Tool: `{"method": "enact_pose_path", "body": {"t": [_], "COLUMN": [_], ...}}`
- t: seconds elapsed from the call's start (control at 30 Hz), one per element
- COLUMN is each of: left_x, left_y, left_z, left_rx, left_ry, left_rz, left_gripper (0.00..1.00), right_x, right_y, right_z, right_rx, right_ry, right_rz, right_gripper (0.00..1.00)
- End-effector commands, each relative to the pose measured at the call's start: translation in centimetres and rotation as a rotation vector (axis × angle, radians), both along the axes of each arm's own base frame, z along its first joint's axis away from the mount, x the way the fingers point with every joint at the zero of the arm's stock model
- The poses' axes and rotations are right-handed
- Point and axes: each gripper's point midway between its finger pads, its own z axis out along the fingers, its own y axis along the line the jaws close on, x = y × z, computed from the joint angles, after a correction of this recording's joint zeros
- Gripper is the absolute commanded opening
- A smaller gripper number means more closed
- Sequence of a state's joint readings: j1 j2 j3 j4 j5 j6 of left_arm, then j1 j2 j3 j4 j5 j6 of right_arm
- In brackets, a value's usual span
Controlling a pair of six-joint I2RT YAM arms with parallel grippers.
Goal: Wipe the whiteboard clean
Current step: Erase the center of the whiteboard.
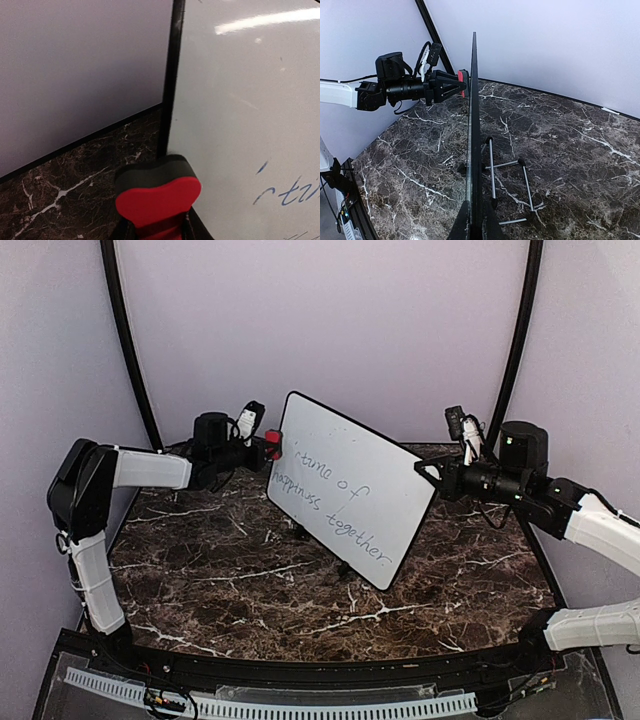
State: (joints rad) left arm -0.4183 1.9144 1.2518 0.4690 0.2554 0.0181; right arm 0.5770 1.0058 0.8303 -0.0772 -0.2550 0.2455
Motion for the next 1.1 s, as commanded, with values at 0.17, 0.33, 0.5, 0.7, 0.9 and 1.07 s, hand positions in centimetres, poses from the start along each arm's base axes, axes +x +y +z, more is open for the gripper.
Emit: {"method": "enact_pose_path", "body": {"t": [0.17,0.33,0.5,0.7,0.9,1.07], "left_x": [-0.6,-2.6,-4.0,-4.4,-1.7,0.7], "left_y": [-1.1,-4.2,-6.5,-7.1,-4.2,-1.7], "left_z": [0.5,0.4,0.1,-0.5,-0.1,1.5], "left_rx": [-0.014,0.022,0.055,0.100,0.097,0.088], "left_ry": [0.006,-0.011,-0.016,-0.026,-0.022,-0.022], "left_rz": [-0.061,-0.137,-0.194,-0.181,-0.040,0.023], "left_gripper": [0.22,0.22,0.22,0.22,0.21,0.21], "right_x": [-1.7,-1.7,-1.7,-1.7,-1.8,-1.8], "right_y": [1.2,1.1,1.2,1.2,1.0,1.1], "right_z": [-2.2,-2.3,-2.4,-2.3,-2.2,-2.2], "right_rx": [-0.075,-0.077,-0.076,-0.076,-0.076,-0.076], "right_ry": [0.009,0.009,0.010,0.008,0.007,0.008], "right_rz": [0.120,0.117,0.120,0.121,0.117,0.118], "right_gripper": [0.00,0.00,0.00,0.00,0.00,0.00]}}
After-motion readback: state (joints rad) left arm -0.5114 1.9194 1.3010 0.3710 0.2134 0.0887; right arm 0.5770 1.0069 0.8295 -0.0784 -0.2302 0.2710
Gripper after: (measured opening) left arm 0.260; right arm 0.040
